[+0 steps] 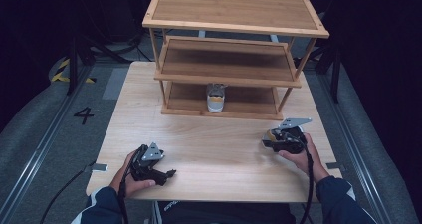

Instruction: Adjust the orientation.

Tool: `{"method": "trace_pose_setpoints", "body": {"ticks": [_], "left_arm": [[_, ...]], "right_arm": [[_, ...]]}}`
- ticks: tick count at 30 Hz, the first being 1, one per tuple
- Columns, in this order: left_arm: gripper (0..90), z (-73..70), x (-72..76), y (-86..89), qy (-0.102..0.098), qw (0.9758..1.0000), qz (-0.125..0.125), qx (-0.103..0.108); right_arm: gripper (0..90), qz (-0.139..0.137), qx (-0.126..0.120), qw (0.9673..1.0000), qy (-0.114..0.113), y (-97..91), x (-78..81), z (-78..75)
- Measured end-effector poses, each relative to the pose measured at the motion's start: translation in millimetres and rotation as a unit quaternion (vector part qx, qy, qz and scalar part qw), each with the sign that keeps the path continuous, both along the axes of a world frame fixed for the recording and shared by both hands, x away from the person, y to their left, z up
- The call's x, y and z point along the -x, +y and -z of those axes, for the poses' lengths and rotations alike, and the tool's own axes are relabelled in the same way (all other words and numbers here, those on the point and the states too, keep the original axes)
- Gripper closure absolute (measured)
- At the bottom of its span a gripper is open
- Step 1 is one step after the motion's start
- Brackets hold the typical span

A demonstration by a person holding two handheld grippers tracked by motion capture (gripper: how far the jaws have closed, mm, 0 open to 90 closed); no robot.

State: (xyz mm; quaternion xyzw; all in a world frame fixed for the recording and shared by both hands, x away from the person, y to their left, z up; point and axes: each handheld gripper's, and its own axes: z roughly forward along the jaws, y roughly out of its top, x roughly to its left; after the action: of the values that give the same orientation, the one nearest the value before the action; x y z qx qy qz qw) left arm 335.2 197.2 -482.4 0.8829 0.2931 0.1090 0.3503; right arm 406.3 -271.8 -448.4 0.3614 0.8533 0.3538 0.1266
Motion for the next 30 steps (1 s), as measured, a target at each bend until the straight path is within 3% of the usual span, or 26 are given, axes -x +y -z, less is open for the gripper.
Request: {"method": "trace_pose_setpoints", "body": {"ticks": [1, 3, 4, 6, 8, 11, 16, 20, 22, 30], "left_arm": [[14.7, -0.2, 0.1, 0.1, 0.001, 1.0000, 0.000, -0.001], [14.7, -0.2, 0.0, 0.1, 0.000, 1.0000, 0.000, -0.001], [14.7, -0.2, 0.0, 0.1, 0.001, 1.0000, 0.000, -0.001], [14.7, -0.3, 0.0, 0.1, 0.001, 1.0000, 0.000, -0.002], [14.7, 0.0, 0.1, 0.0, 0.000, 1.0000, 0.000, 0.000], [14.7, -0.2, 0.2, 0.1, 0.001, 1.0000, 0.000, -0.001], [14.8, -0.3, 0.2, 0.2, 0.001, 1.0000, 0.000, -0.001], [14.7, 0.0, 0.0, 0.2, 0.000, 1.0000, 0.001, 0.000], [14.7, 0.0, 0.1, 0.2, 0.000, 1.0000, 0.001, 0.000], [14.7, -0.1, 0.0, 0.2, 0.000, 1.0000, 0.001, 0.000]], "right_arm": [[64.4, -0.004, 0.012, 0.9999, -0.005, 1.6, 0.6, 1.2], [71.4, -0.026, 0.000, 0.9996, 0.007, 0.6, 3.0, -1.0], [71.4, -0.042, -0.006, 0.9990, 0.014, 1.0, 5.3, -1.6], [68.6, -0.066, 0.015, 0.9976, 0.011, 4.8, 11.7, -3.5], [66.0, -0.091, 0.019, 0.9955, 0.021, 5.7, 17.8, -6.7], [64.0, -0.108, 0.027, 0.9930, 0.038, 2.9, 24.1, -9.8], [66.4, -0.111, 0.044, 0.9892, 0.084, -6.3, 28.7, -15.6], [65.2, -0.119, 0.055, 0.9838, 0.122, -15.3, 29.8, -19.0], [63.3, -0.125, 0.075, 0.9809, 0.130, -16.5, 31.8, -20.1], [53.5, -0.106, 0.076, 0.9821, 0.136, -6.9, 32.5, -14.4]]}}
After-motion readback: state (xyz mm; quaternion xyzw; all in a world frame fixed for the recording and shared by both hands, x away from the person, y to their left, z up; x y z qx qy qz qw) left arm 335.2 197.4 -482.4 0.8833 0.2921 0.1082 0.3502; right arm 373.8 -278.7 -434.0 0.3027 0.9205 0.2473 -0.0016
